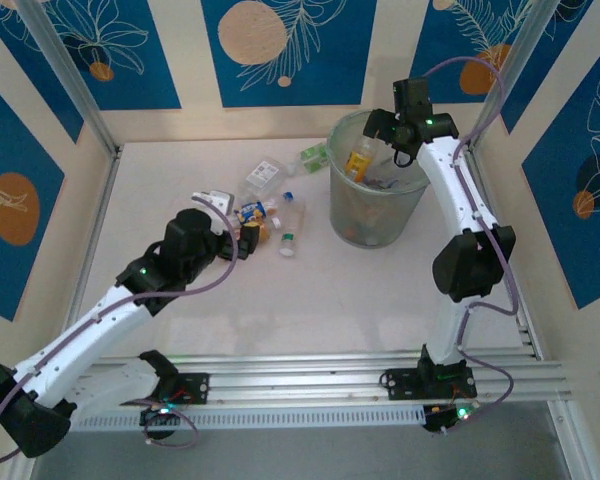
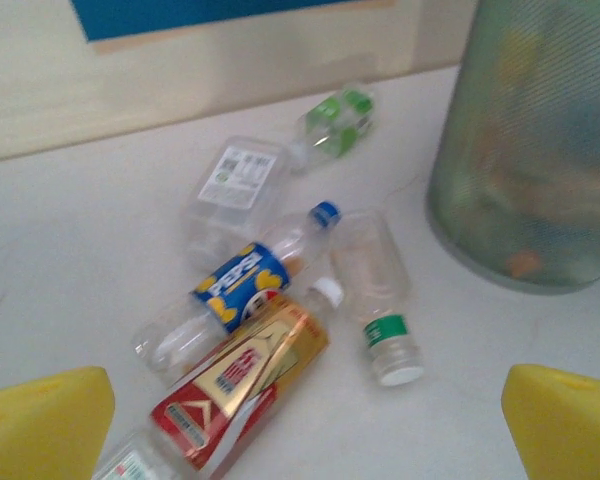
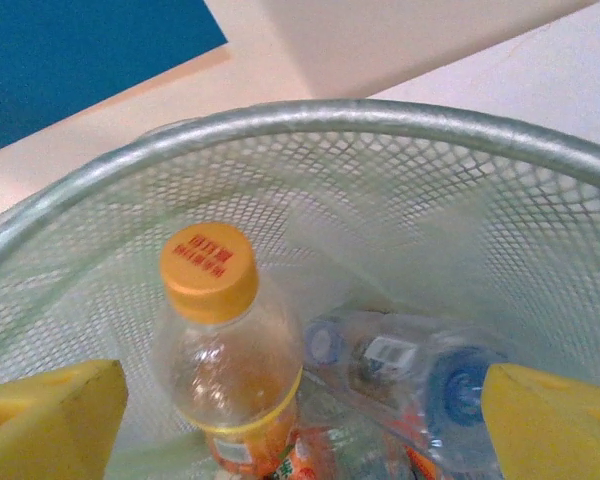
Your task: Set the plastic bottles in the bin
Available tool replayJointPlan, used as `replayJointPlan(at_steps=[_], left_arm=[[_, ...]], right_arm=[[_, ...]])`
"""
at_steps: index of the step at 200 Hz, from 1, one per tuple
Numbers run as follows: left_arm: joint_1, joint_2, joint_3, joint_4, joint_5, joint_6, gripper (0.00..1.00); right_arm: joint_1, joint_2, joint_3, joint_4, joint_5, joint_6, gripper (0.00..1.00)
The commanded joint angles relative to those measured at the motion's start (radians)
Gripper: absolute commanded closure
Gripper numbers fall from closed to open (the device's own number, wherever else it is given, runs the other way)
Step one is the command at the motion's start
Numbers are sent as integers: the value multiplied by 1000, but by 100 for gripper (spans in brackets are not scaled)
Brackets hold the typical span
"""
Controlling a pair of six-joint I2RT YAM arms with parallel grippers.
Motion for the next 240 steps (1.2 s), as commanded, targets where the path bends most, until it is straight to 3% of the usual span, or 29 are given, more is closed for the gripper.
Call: replayJointPlan(at_steps=[1,52,90,143,205,240], left_arm=[[67,37,64,-149,-15,0,0],[223,149,129,-355,70,-67,0],[271,263,170,-434,127,-26,0],[289,524,337,-687,38,133,1],[466,573,269,-589,140,358,1],[506,582,238,-552,233,454,1]], right_arm=[[19,-88,33,-50,36,-39,5],[77,-234,-32,-63,64,-82,1],[122,-328,-111,-53,101,-90,1],[175,-430,-174,-36,156,-107,1],[191,-568,-281,20,178,-131,1],[191,-626,-343,65,184,-128,1]])
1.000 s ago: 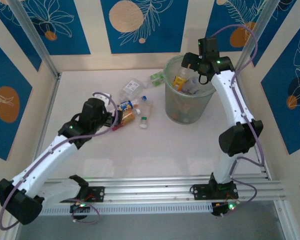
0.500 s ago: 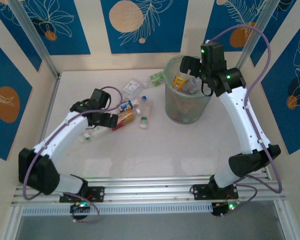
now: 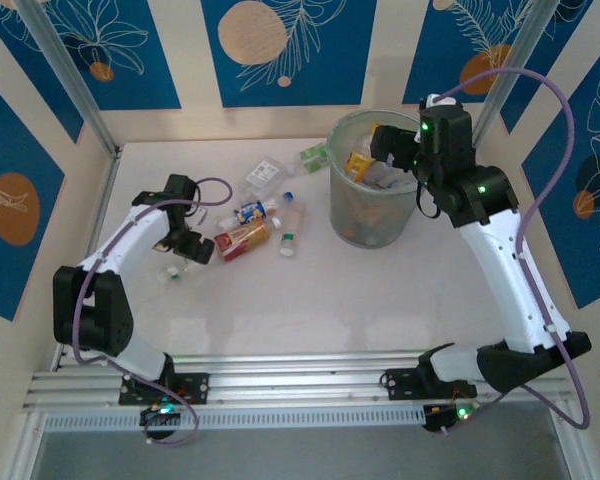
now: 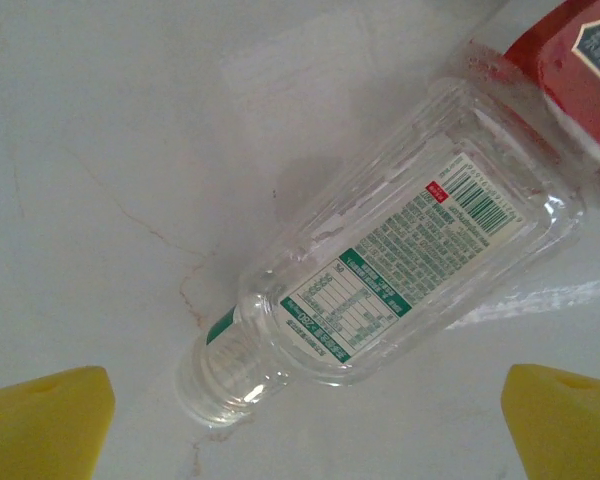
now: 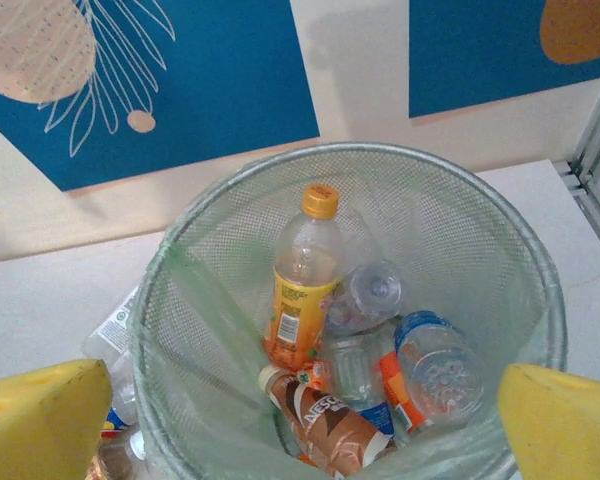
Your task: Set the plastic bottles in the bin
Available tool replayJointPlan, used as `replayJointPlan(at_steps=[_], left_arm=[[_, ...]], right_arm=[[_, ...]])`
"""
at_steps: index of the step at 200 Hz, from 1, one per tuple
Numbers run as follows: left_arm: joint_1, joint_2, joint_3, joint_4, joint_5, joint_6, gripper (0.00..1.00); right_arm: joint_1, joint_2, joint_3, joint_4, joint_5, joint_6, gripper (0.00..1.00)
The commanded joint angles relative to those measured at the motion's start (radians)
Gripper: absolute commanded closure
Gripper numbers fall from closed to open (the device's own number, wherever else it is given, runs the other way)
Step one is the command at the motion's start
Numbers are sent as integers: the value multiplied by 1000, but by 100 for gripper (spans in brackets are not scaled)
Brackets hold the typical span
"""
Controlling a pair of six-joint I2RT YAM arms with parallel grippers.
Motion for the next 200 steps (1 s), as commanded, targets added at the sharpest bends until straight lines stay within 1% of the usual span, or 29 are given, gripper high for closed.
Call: replayJointPlan(at_steps=[1,30,57,81,115,136,156,163,200], left_arm=[[23,4,-28,29,98,113,1],[34,53,-35,41,124,154,1],[34,90,-45,70,163,160,1],[34,121,-37,78,135,156,1],[49,181,-23,90,81,114,2],[71,214,-9,85,55,86,5],[93,228,-4,90,54,66,11],[99,232,-2,91,54,60,15],[126,255,3,103,64,31,23]], right_arm=[[3,-38,-41,58,31,-15,1],[1,-42,-50,74,28,-18,1],[2,-24,-39,68,22,-18,1],[1,-20,-43,73,17,-12,1],[1,-17,-44,76,-9,-10,1],[3,-16,-42,73,-13,-12,1],[3,-18,-45,74,-19,-10,1],[3,-17,-46,75,-20,-9,1],[8,-17,-54,75,-30,-7,1]])
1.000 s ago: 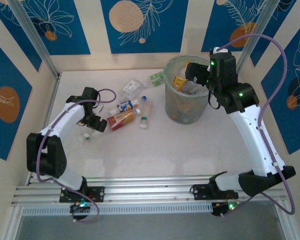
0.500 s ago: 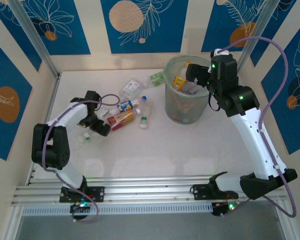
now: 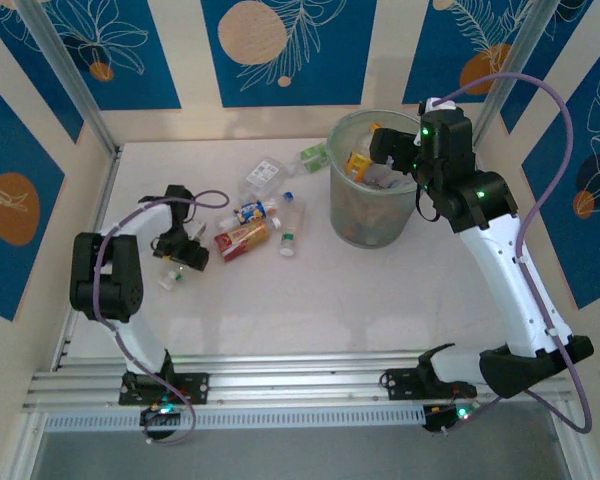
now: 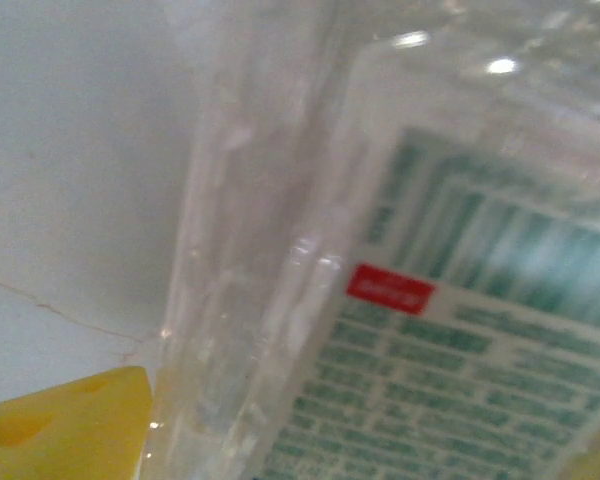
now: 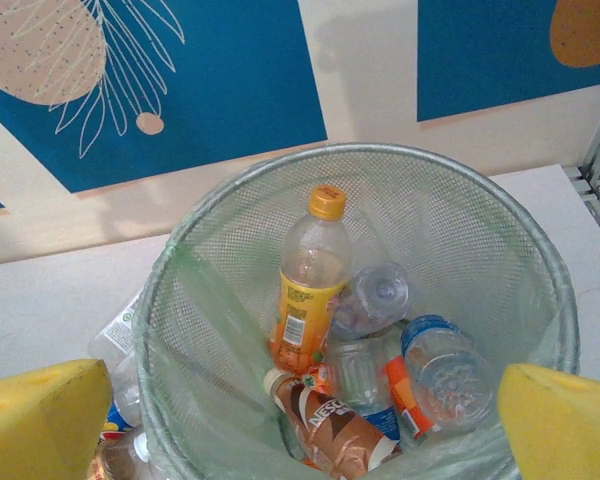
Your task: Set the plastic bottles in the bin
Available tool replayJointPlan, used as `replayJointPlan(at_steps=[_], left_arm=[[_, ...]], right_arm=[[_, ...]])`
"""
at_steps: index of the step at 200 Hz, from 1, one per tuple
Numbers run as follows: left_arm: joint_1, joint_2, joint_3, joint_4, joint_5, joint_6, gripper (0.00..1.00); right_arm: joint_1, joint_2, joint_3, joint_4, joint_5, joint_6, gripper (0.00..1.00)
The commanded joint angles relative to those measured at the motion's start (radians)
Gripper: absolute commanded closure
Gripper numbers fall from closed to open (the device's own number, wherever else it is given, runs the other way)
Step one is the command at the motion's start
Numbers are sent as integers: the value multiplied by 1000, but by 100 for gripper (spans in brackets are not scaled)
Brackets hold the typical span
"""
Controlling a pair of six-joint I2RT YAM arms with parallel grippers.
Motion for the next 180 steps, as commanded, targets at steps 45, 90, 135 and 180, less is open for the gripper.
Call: replayJointPlan(at_steps=[45,90,135,180], left_arm=[[27,36,28,23,11,-42,40],[27,-17,39,3,-3,-47,47],[27,-168,55,-15,66,-53,49],[4,-374,72,40,196,-103,50]], right_arm=[[13,3,-17,35,-25,4,1],[26,5,-14,33,-52,6,1],[33,-19,-30,32,-141,39,1],[35,-40,-62,39,-281,80,1]])
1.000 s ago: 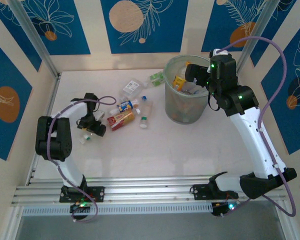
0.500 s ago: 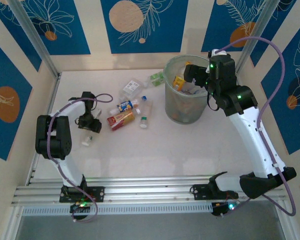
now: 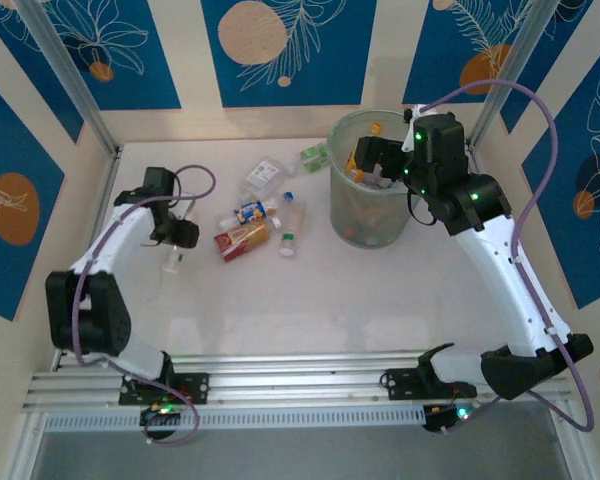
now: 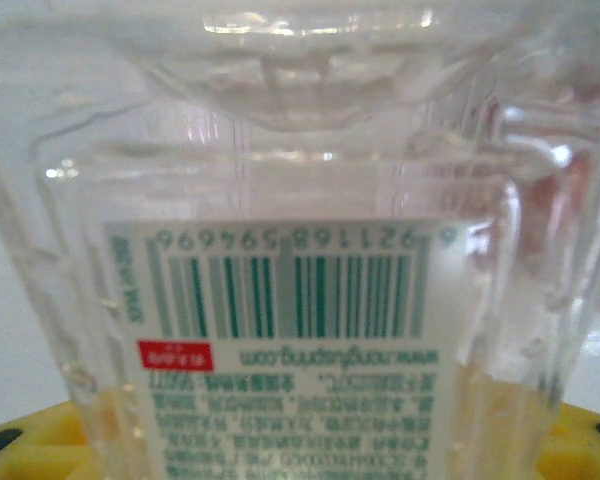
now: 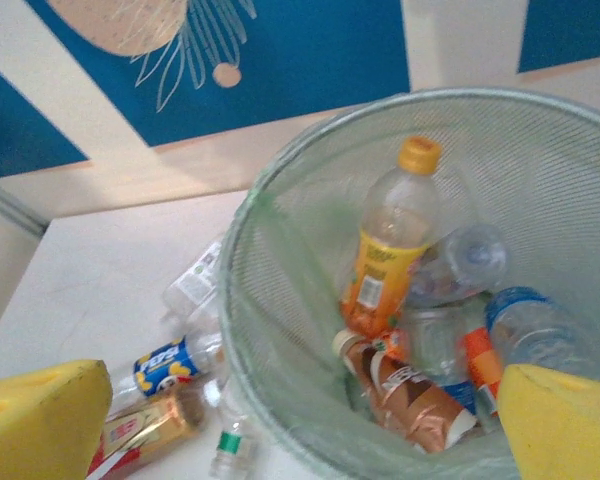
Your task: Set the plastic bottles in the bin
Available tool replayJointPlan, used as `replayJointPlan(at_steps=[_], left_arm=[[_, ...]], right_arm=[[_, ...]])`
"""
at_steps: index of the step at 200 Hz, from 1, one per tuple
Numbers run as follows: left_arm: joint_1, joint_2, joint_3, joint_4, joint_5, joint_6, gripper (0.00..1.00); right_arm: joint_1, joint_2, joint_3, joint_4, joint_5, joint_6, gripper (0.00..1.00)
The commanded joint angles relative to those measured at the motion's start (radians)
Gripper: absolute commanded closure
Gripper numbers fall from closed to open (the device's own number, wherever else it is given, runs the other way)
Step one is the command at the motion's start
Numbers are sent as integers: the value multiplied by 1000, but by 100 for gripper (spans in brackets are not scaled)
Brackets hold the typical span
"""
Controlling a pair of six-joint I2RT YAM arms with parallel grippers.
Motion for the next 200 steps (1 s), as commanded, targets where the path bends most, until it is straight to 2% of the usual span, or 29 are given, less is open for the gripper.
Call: replayJointPlan(at_steps=[1,23,42,78,103,127,156,200], left_arm=[[-10,-104,30,29,116,-44,50],[-62,-200,4,135,202,-109,49],[-144,-265,-36,260,247,-155,49],[-331,-318,-61,450,208,-184,49],[-421,-315,-77,581,213,-195,49],[-494,-297,-93,685,229,-197,49],[-561,-267,-73,727,253,-181,49],[-599,-237,-41,749,274,-187,49]], right_arm=[[7,-31,-18,21,-117,40,1],[10,-34,-36,26,-191,59,1],[13,-35,-50,34,-255,73,1],[19,-25,-69,48,-384,96,1],[37,-2,-68,56,-463,109,1],[72,32,-58,60,-490,117,1],[125,80,-18,47,-480,107,1],[176,111,2,64,-469,93,6]])
